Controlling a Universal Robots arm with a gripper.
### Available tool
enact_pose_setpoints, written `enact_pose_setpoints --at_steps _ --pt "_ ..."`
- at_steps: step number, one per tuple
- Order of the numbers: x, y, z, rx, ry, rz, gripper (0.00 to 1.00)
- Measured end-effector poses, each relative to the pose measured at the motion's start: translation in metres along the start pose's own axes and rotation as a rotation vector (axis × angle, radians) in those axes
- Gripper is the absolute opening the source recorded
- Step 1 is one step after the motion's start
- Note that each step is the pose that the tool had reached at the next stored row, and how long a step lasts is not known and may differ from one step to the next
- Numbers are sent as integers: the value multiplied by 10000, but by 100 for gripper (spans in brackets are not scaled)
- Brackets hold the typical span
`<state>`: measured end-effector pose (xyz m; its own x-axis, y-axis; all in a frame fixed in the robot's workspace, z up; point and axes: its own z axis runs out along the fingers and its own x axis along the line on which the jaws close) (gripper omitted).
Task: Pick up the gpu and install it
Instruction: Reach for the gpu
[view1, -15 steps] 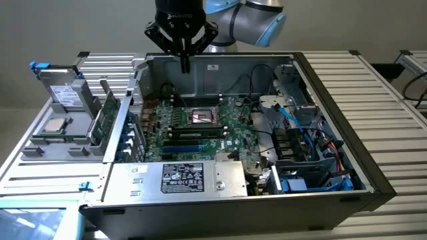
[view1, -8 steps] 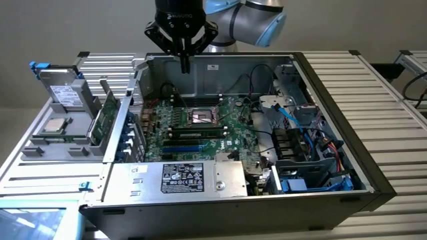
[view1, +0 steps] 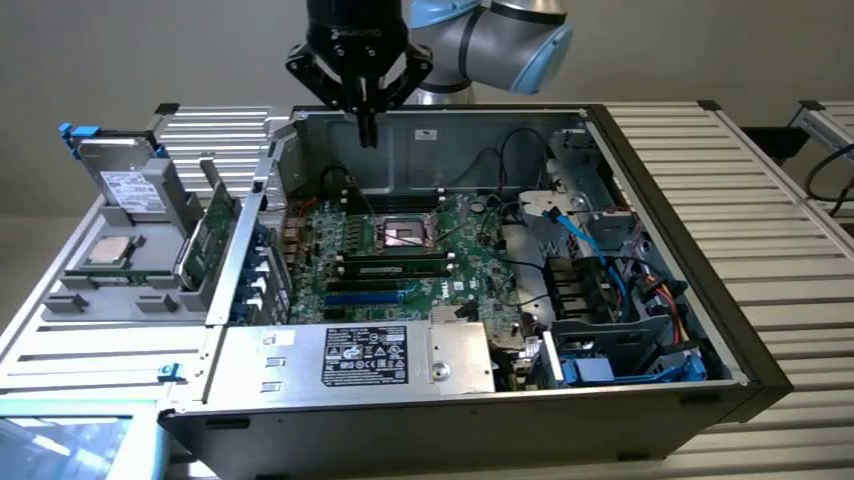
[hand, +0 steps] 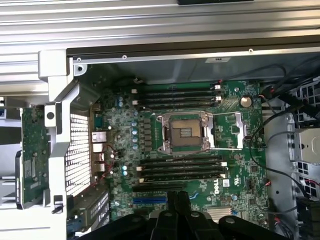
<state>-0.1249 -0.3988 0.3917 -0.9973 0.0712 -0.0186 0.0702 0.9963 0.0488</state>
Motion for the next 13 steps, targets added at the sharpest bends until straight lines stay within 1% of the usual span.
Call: enact_pose_setpoints --at_steps 2,4,13 --pt "27 -2 -1 2 1 0 12" --pt "94 -7 -1 1 2 0 12" --pt "496 -35 -2 1 3 0 12"
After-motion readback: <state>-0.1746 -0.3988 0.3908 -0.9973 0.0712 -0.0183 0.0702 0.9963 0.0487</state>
